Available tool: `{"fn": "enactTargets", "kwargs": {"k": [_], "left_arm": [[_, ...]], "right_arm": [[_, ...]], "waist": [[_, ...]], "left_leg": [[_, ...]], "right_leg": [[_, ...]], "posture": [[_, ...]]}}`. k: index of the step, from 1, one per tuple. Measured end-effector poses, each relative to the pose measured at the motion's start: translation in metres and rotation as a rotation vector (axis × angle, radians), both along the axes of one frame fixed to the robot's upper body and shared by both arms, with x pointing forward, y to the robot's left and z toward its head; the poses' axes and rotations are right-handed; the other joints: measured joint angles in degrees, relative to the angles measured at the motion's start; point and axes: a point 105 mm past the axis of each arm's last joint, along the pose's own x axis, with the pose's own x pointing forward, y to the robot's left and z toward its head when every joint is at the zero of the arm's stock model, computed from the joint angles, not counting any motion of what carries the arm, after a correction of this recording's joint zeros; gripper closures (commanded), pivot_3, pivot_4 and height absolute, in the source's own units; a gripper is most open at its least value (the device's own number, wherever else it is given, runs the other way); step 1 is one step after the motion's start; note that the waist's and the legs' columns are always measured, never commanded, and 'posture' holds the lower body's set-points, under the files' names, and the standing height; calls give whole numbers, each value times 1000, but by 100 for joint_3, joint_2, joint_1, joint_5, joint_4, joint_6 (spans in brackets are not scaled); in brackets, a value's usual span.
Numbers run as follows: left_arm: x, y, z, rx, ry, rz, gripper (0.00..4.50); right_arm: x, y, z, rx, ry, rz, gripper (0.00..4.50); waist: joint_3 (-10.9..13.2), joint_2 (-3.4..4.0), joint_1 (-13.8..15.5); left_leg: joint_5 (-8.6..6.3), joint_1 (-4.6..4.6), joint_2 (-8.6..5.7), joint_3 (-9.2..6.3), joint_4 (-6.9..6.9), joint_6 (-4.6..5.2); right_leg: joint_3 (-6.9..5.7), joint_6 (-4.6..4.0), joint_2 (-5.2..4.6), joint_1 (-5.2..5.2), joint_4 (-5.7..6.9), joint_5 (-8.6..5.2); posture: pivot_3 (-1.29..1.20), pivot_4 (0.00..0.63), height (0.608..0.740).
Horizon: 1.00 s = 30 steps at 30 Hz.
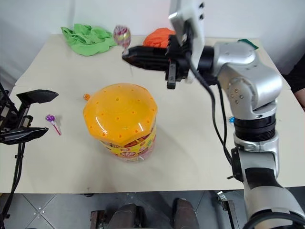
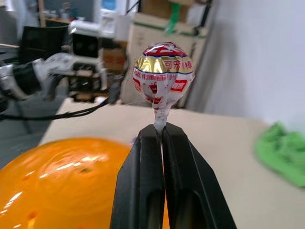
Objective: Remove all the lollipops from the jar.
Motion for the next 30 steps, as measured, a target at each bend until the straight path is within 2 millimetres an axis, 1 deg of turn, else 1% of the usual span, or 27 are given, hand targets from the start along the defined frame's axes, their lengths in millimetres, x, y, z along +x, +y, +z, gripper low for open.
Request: {"fn": "enactTargets", "kwargs": {"k": [2,3,5,6,7,8,11,12,14,16,17,19,23,27,29,30], "left_arm": [[2,0,1,0,1,0,0],[2,0,1,0,-1,0,0],[4,1,1,-5,2,7,0],[5,2,1,-9,7,12,0],[5,3,0,-8,10,15,0],[5,3,0,-8,11,17,0],[6,2,0,-2,12,17,0],[6,2,0,-1,12,16,0],[7,1,-1,2,15,16,0],[7,1,-2,2,17,17,0],[8,1,-2,0,19,16,0],[8,0,-4,-1,26,12,0],[8,1,-7,-1,37,15,0],[7,2,-12,-1,58,22,0],[7,3,-12,-2,57,24,0],[6,3,-11,-3,51,26,0]], "right_arm": [[8,-19,16,24,-31,-103,4468],[14,-33,21,21,-39,-180,4468],[34,-74,23,5,-21,-390,4468],[42,-93,20,-4,3,-476,4468],[51,-117,10,-40,56,-579,4468],[59,-135,-1,-70,111,-657,4468],[79,-193,-46,-193,306,-910,4468],[81,-208,-58,-221,346,-967,4468],[80,-254,-98,-308,485,-1127,4468],[77,-283,-129,-358,590,-1226,4468],[75,-292,-140,-375,628,-1256,4468],[71,-304,-153,-387,675,-1299,4468],[67,-323,-173,-390,737,-1370,4468],[62,-335,-197,-384,809,-1421,4468],[62,-337,-202,-381,820,-1426,4468],[61,-339,-203,-379,821,-1429,4018]], "waist": [[0,0,8],[-1,-1,18],[-5,-10,31],[-5,-10,28],[-5,-10,23],[-6,-10,12],[-2,-3,-5],[-2,-3,-11],[-2,-3,-10],[0,-1,-11],[4,7,-16],[12,21,-29],[13,23,-47],[14,23,-44],[14,25,-31],[14,25,-23]], "left_leg": [[0,0,0,0,-1,0],[0,0,0,-1,-4,0],[0,0,-4,-2,-5,0],[0,0,-5,1,-5,1],[0,0,-5,2,-8,1],[0,0,-4,5,-11,1],[0,2,-2,16,-21,0],[0,4,-1,18,-25,0],[0,4,-1,22,-30,0],[0,4,-2,28,-32,0],[0,4,-2,32,-32,0],[0,4,0,42,-33,0],[1,4,3,49,-34,-2],[1,3,2,51,-34,-2],[1,3,2,51,-32,-2],[1,3,2,52,-32,-2]], "right_leg": [[0,0,0,0,0,0],[-1,0,-1,0,-1,0],[1,0,-4,2,-2,0],[2,0,-6,2,-3,0],[2,0,-5,2,-5,0],[2,0,-5,2,-6,0],[7,0,-5,-5,-8,0],[6,0,-5,-5,-8,0],[7,0,-6,-9,-9,0],[8,0,-7,-11,-10,0],[12,0,-7,-15,-10,0],[22,0,-7,-24,-8,0],[25,0,-5,-30,-6,0],[27,0,-6,-31,-6,0],[30,0,-6,-31,-6,0],[30,0,-6,-31,-6,0]], "posture": [[0,150,740],[0,150,740],[0,150,740],[0,150,740],[0,150,740],[0,150,740],[0,150,740],[0,150,740],[0,150,740],[0,150,740],[0,150,740],[0,150,740],[0,150,740],[0,150,740],[0,150,740],[0,150,740]]}}
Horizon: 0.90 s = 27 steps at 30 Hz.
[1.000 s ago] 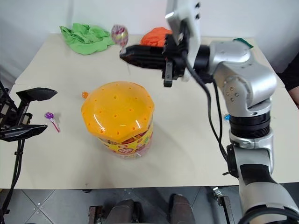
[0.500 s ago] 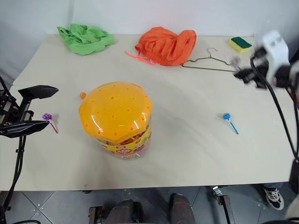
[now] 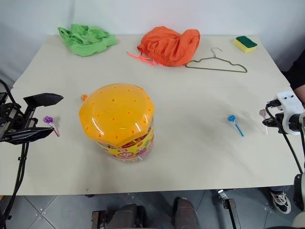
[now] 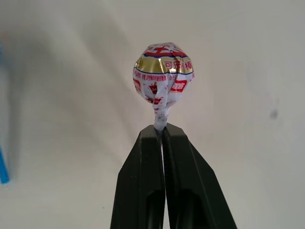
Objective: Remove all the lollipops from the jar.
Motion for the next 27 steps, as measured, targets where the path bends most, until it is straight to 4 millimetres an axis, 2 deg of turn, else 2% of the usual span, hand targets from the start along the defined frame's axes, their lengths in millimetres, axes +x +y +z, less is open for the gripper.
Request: {"fn": "enactTargets", "kwargs": {"k": [2,7,12,15,17,20,22,24,27], "left_arm": [[-2,2,1,-4,-5,9,0],[-4,6,-4,-7,25,22,0],[-9,6,-3,15,32,25,0],[-9,8,-8,16,67,35,0],[-9,9,-11,17,86,43,0],[-1,12,-18,35,125,131,0],[12,15,-28,71,172,240,0],[20,16,-35,75,207,295,0],[25,21,-46,74,255,370,0]], "right_arm": [[-1,-2,-1,-2,-1,-1,3504],[-9,-3,-14,16,31,5,1690],[-13,14,-10,49,-12,83,93],[-21,29,1,69,-87,174,38],[-27,46,16,95,-156,254,38],[-40,88,49,147,-307,442,38],[-54,123,61,185,-380,606,38],[-65,145,54,204,-391,719,38],[-86,177,26,229,-327,900,38]], "waist": [[0,0,11],[0,0,26],[0,1,26],[0,1,50],[0,1,59],[-1,0,68],[-3,-4,78],[-8,-12,97],[-9,-15,169]], "left_leg": [[0,0,0,-1,1,0],[0,-1,0,-1,2,0],[0,0,2,-2,3,0],[0,-1,0,-3,4,0],[0,-1,0,-4,5,0],[0,0,2,-10,7,0],[0,11,1,-15,7,0],[0,12,0,-15,6,0],[-1,13,-2,-14,6,0]], "right_leg": [[0,0,0,0,0,0],[0,0,0,0,1,0],[1,0,1,0,5,0],[1,0,0,-1,5,0],[2,0,0,-1,5,0],[3,0,3,0,7,0],[2,0,4,15,5,0],[1,1,4,21,1,1],[3,2,3,21,-2,1]], "posture": [[0,150,740],[0,150,740],[0,150,740],[0,150,740],[0,150,740],[0,150,740],[0,150,740],[0,150,740],[0,150,740]]}}
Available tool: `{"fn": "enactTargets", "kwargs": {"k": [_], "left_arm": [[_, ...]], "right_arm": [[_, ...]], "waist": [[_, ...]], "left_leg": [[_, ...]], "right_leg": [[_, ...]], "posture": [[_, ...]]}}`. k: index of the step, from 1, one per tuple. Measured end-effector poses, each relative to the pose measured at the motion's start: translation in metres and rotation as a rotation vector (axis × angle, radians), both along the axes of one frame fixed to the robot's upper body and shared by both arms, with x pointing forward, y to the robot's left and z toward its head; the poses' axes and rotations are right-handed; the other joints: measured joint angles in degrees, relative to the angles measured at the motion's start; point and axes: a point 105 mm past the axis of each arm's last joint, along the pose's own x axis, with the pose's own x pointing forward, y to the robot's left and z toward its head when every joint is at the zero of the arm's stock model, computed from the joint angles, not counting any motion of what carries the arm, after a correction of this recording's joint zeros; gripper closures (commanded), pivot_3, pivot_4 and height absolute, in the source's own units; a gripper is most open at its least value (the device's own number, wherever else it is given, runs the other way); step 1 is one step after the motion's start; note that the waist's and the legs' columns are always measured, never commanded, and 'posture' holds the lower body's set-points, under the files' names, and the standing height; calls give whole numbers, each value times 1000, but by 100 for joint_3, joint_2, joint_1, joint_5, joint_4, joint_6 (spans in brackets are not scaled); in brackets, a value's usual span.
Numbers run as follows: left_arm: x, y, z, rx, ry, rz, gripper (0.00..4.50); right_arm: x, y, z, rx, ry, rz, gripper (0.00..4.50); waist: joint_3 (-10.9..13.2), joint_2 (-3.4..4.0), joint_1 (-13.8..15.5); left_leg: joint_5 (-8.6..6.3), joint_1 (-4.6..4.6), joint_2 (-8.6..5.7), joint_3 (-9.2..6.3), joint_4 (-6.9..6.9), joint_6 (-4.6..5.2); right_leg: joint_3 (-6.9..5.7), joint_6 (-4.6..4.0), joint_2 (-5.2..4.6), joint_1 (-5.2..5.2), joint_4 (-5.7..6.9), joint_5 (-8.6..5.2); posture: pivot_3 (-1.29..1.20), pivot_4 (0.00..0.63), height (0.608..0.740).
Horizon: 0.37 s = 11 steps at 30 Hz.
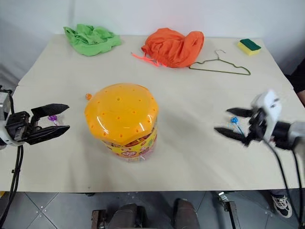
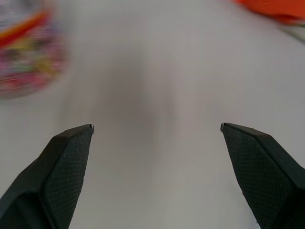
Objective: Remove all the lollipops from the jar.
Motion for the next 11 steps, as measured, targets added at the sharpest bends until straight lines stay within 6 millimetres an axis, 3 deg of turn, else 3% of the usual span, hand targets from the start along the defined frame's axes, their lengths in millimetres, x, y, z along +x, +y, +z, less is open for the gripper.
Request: {"fn": "enactTargets", "kwargs": {"k": [6,11], "left_arm": [[0,3,-34,-51,122,83,0],[-2,-4,-37,-77,80,92,0]], "right_arm": [[-3,36,-24,55,15,115,38],[-2,53,-31,109,9,117,38]], "waist": [[-1,-2,14],[-1,-2,28]], "left_leg": [[0,10,3,0,9,-1],[0,9,1,-15,10,0]], "right_leg": [[-2,1,1,12,4,1],[-4,1,0,14,3,1]], "posture": [[0,150,740],[0,150,740]]}}
